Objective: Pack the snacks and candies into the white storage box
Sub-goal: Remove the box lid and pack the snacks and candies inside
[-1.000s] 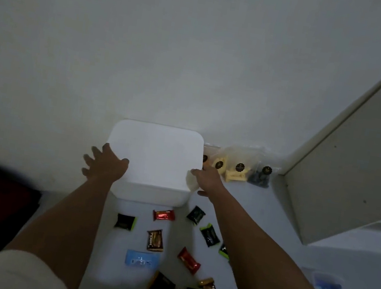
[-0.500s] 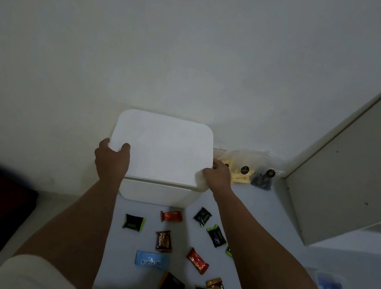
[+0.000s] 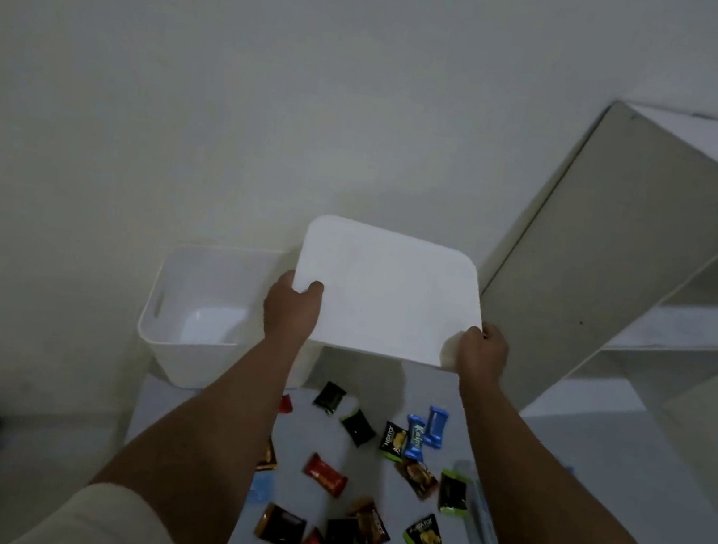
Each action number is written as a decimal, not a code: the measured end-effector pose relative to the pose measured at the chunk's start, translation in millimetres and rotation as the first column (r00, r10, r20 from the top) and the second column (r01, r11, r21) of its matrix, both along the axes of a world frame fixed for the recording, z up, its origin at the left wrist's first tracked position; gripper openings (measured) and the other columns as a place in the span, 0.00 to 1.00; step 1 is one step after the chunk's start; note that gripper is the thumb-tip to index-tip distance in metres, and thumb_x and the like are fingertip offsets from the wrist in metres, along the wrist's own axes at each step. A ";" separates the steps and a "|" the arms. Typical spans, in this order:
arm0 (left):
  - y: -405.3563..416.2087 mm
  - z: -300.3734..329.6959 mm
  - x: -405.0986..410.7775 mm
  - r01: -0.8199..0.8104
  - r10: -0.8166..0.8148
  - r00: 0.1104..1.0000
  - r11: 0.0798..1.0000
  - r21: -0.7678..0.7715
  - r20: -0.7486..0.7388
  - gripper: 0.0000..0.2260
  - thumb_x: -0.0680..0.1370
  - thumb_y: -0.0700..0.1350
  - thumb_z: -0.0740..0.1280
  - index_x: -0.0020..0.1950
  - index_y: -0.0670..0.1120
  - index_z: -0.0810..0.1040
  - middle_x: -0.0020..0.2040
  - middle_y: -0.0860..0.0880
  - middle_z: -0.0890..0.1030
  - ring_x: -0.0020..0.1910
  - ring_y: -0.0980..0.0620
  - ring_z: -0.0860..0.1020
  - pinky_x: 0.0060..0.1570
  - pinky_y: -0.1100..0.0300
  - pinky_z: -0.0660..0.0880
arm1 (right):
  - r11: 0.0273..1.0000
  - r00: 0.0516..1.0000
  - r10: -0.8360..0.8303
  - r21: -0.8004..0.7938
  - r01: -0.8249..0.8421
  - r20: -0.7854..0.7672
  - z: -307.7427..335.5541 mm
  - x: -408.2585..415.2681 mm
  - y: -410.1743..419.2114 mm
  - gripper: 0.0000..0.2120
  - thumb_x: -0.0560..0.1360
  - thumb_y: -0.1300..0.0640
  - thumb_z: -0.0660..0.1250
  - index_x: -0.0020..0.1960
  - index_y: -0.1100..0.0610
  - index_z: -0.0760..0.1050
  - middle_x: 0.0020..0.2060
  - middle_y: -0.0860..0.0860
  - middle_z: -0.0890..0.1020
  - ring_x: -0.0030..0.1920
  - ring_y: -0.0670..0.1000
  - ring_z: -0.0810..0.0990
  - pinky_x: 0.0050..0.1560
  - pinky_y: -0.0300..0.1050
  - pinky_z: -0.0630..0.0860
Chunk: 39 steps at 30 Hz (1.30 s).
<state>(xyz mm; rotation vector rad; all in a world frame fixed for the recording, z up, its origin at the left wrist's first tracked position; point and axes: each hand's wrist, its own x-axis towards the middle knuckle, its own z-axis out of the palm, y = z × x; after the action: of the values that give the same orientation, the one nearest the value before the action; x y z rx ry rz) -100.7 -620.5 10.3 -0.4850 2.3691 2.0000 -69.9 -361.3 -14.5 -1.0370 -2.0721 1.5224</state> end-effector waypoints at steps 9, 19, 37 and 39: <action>85.8 -57.9 18.6 0.241 -0.265 0.918 0.964 0.116 0.297 0.10 0.78 0.47 0.67 0.58 0.47 0.77 0.54 0.47 0.80 0.53 0.44 0.79 0.57 0.52 0.77 | 0.997 0.965 -0.049 -0.042 0.062 0.258 -55.3 57.3 102.4 0.19 0.75 0.66 0.59 0.63 0.63 0.79 0.60 0.64 0.81 0.59 0.65 0.78 0.61 0.56 0.77; 90.3 -141.9 1.3 0.007 -0.078 0.802 0.993 0.121 0.592 0.23 0.74 0.48 0.72 0.64 0.37 0.78 0.57 0.39 0.81 0.55 0.38 0.79 0.56 0.47 0.77 | 0.966 0.848 0.216 -0.229 -0.116 0.483 -116.3 11.4 124.6 0.20 0.79 0.66 0.55 0.69 0.60 0.74 0.64 0.62 0.75 0.55 0.62 0.73 0.56 0.64 0.78; 118.3 -217.3 -44.4 -0.247 0.254 0.773 0.965 -0.093 0.582 0.26 0.64 0.54 0.63 0.58 0.43 0.79 0.52 0.42 0.83 0.52 0.38 0.81 0.58 0.42 0.79 | 0.836 0.553 0.534 -0.301 -0.459 0.640 -161.1 -68.5 153.1 0.26 0.81 0.52 0.58 0.78 0.43 0.60 0.71 0.56 0.69 0.61 0.63 0.76 0.30 0.48 0.81; 119.1 -226.8 -44.4 -0.217 0.250 0.787 0.968 -0.126 0.565 0.27 0.64 0.54 0.62 0.59 0.46 0.79 0.53 0.43 0.83 0.53 0.38 0.80 0.58 0.41 0.79 | 0.837 0.552 0.535 -0.317 -0.445 0.639 -161.0 -71.2 152.8 0.26 0.81 0.53 0.58 0.79 0.44 0.59 0.70 0.57 0.69 0.59 0.62 0.76 0.28 0.47 0.79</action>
<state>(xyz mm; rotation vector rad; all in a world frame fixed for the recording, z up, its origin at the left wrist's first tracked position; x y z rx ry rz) -145.1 -501.4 -216.5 -1.2435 2.0463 1.5395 -141.0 -208.6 -175.4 -1.3093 -3.0713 1.6716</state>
